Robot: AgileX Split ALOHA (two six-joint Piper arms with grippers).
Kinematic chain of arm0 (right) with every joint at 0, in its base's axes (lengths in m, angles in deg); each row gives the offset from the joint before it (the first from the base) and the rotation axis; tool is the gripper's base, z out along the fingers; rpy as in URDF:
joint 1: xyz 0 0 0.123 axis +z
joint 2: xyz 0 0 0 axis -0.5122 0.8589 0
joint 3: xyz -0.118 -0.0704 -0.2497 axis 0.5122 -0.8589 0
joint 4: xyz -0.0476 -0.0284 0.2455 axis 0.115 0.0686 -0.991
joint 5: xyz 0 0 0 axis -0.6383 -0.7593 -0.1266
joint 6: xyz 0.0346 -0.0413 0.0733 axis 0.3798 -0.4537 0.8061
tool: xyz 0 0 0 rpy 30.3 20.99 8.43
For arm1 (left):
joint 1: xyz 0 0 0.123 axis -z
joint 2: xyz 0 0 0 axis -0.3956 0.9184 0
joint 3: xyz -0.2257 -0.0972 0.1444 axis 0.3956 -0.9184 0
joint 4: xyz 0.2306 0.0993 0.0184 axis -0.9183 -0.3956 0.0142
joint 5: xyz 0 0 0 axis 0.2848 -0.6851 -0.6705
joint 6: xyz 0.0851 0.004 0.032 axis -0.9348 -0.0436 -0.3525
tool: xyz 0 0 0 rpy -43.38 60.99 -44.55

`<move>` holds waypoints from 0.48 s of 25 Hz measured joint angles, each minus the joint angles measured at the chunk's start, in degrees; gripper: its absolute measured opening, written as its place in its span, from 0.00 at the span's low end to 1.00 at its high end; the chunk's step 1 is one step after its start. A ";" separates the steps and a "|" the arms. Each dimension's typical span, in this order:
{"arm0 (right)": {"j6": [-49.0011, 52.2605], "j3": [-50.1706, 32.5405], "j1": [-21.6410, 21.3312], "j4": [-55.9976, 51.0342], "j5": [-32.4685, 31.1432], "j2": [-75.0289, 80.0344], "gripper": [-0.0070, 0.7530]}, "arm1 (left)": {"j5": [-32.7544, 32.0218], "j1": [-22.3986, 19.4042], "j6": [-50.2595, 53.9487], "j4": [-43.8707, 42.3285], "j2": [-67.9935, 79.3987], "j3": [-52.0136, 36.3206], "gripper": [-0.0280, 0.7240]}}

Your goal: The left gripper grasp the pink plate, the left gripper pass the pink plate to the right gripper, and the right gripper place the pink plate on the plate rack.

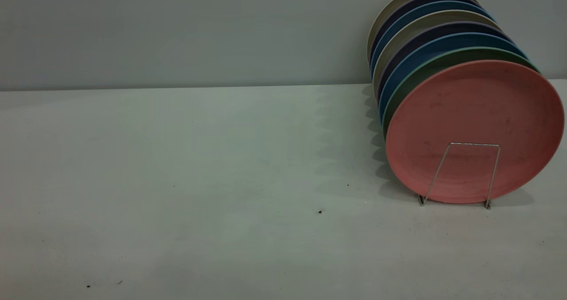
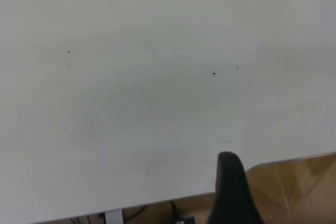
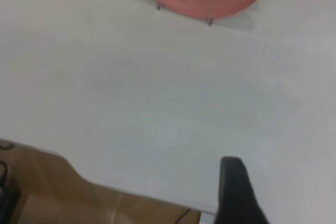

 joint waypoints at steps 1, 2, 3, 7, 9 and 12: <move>0.14 0.00 0.00 -0.16 0.00 0.00 0.63 | 0.00 0.13 0.00 0.00 0.00 0.00 0.73; 0.31 0.00 0.00 -0.22 0.00 0.00 0.63 | 0.00 0.14 0.00 0.00 0.00 0.00 0.73; 0.43 0.00 0.00 -0.28 0.00 0.00 0.63 | 0.00 0.19 0.00 0.00 0.00 0.00 0.73; 0.44 0.00 0.00 -0.33 0.00 0.00 0.63 | 0.00 0.24 0.00 0.00 0.00 0.00 0.73; 0.49 0.00 0.00 -0.34 0.00 0.00 0.63 | 0.00 0.24 0.00 0.00 0.00 0.00 0.73; 0.49 0.00 0.00 -0.34 0.00 0.00 0.63 | 0.00 0.24 0.00 0.00 -0.11 0.00 0.73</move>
